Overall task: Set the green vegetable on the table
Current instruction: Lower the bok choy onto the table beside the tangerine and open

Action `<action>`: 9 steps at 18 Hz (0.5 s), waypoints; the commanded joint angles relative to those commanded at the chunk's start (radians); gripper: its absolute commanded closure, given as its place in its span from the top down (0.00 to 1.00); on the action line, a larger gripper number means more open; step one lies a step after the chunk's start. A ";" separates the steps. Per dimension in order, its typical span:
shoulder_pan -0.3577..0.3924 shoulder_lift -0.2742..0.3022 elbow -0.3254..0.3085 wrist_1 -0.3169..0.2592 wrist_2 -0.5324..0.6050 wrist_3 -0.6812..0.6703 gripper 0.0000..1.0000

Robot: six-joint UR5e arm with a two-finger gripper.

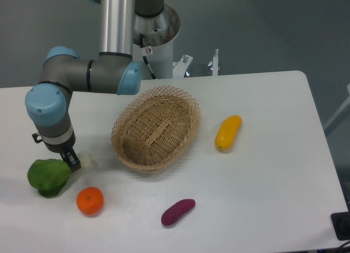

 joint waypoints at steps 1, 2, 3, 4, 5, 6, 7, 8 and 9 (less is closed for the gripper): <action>0.002 0.008 0.005 -0.002 0.000 -0.002 1.00; 0.002 0.021 0.011 -0.005 0.002 -0.003 1.00; 0.002 0.031 0.015 -0.005 0.002 -0.005 1.00; 0.006 0.034 0.020 -0.005 0.003 -0.005 1.00; 0.014 0.040 0.023 -0.003 0.006 -0.003 1.00; 0.027 0.041 0.029 -0.003 0.027 -0.003 1.00; 0.049 0.046 0.029 -0.005 0.069 0.000 1.00; 0.084 0.060 0.026 -0.006 0.095 0.006 1.00; 0.127 0.077 0.031 -0.006 0.101 0.011 1.00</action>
